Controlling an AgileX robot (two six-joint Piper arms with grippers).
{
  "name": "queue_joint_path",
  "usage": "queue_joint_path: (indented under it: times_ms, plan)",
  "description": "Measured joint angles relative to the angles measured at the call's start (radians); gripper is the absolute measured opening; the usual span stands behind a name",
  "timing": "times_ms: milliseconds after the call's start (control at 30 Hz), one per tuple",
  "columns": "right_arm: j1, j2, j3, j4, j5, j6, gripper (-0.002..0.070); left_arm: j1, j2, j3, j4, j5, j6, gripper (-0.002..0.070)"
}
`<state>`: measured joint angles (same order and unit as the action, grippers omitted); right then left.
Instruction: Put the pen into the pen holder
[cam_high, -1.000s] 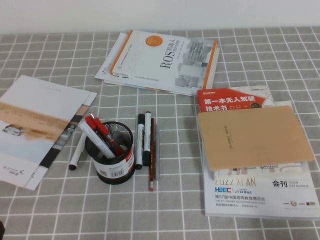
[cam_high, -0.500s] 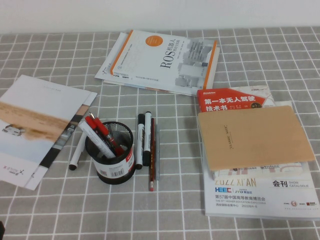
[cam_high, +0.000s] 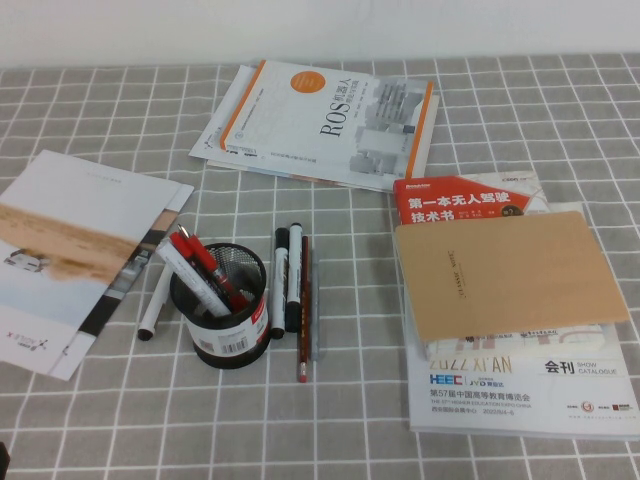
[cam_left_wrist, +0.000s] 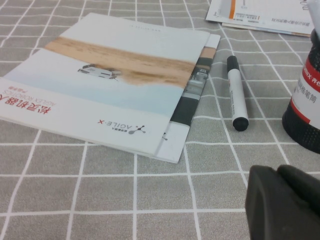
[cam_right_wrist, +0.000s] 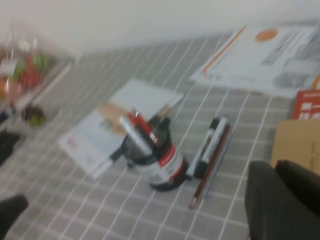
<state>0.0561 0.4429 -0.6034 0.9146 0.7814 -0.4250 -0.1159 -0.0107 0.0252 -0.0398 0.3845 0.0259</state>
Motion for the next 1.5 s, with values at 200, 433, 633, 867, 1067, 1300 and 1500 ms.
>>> queue_joint_path:
  times_ms: [200, 433, 633, 867, 1067, 1300, 1500]
  plan:
    - [0.026, 0.266, -0.241, -0.032, 0.141, -0.033, -0.0012, 0.000, 0.000, 0.000, 0.000, 0.000, 0.000, -0.0003]
    - [0.188, 0.544, -0.442, -0.150, 0.187, 0.032, -0.0013, 0.000, 0.000, 0.000, 0.000, 0.000, 0.000, -0.0003]
    - [0.441, 0.820, -0.645, -0.557, 0.263, 0.320, -0.0013, 0.000, 0.000, 0.000, 0.000, 0.000, 0.000, -0.0003]
    - [0.643, 1.207, -0.980, -0.951, 0.445, 0.513, -0.0013, 0.000, 0.000, 0.000, -0.002, 0.000, 0.000, -0.0003]
    - [0.669, 1.454, -1.249, -1.001, 0.449, 0.566, -0.0012, 0.000, 0.000, 0.000, -0.002, 0.000, 0.000, -0.0003]
    - [0.671, 1.641, -1.424, -0.984, 0.450, 0.585, -0.0013, 0.000, 0.000, 0.000, -0.002, 0.000, 0.000, -0.0003]
    - [0.671, 1.727, -1.432, -1.013, 0.450, 0.603, -0.0013, 0.000, 0.000, 0.000, -0.002, 0.000, 0.000, -0.0003]
